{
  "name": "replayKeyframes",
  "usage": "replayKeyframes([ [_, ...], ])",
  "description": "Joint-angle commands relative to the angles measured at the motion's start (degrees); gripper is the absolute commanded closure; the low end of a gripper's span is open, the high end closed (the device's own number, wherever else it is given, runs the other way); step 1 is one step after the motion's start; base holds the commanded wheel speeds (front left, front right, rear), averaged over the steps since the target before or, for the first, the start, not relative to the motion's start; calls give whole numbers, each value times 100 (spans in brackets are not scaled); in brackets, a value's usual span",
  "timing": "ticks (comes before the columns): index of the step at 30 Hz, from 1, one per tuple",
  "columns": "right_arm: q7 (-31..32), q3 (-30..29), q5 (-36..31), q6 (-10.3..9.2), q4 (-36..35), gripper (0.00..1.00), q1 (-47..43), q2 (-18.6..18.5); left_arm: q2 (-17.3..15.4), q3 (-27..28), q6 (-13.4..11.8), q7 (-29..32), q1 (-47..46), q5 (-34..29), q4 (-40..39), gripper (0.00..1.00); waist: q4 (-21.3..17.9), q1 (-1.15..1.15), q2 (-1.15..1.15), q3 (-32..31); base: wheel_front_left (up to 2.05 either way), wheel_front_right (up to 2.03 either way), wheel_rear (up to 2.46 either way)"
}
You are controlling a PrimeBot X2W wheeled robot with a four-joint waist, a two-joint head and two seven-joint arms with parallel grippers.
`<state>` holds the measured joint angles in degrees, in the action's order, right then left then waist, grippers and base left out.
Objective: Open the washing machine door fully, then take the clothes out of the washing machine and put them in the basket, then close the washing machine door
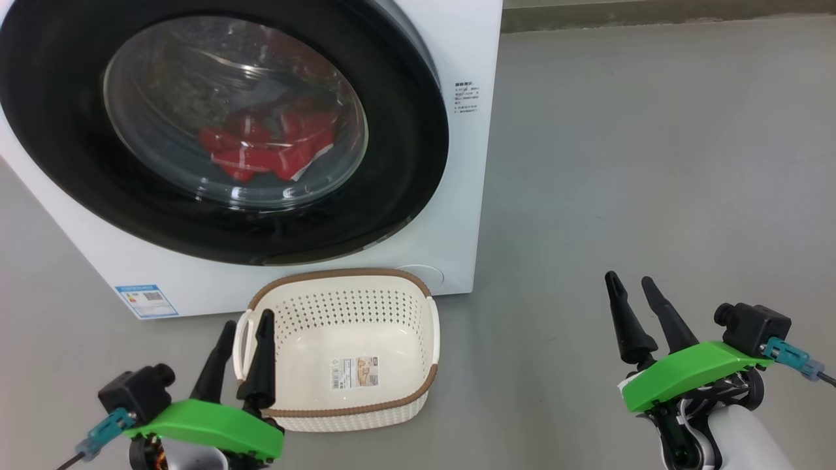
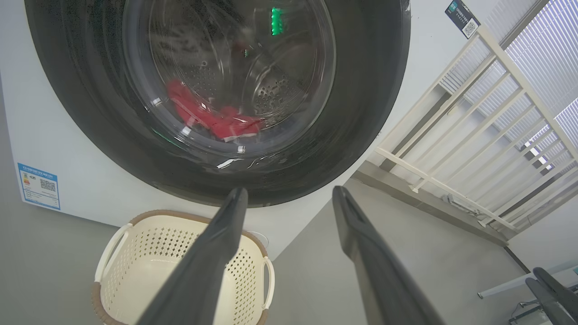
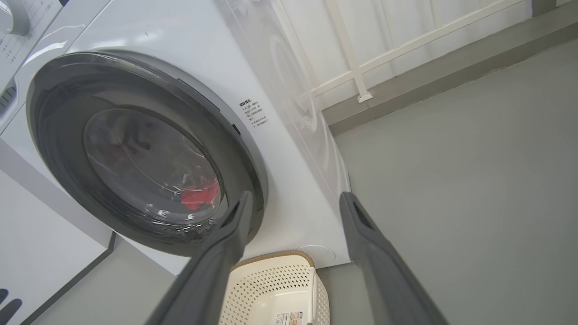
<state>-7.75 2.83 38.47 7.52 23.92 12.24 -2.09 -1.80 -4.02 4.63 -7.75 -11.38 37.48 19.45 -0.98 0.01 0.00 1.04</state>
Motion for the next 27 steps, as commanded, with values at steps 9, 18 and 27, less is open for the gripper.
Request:
replayKeyframes([
  [9,-226,155,-727,-2,-97,0,497,-59,-84,121,-89,-217,-400,-777,-139,0,-8,0,0,45,0,0,0],
  [18,-354,261,-1242,-3,-125,0,619,-64,-90,85,-144,-348,-525,-1267,-119,0,-15,0,0,90,0,0,0],
  [27,-499,352,-1829,-3,-219,0,732,-70,-97,38,-191,-495,-664,-1840,-124,0,-18,0,0,157,0,0,0],
])
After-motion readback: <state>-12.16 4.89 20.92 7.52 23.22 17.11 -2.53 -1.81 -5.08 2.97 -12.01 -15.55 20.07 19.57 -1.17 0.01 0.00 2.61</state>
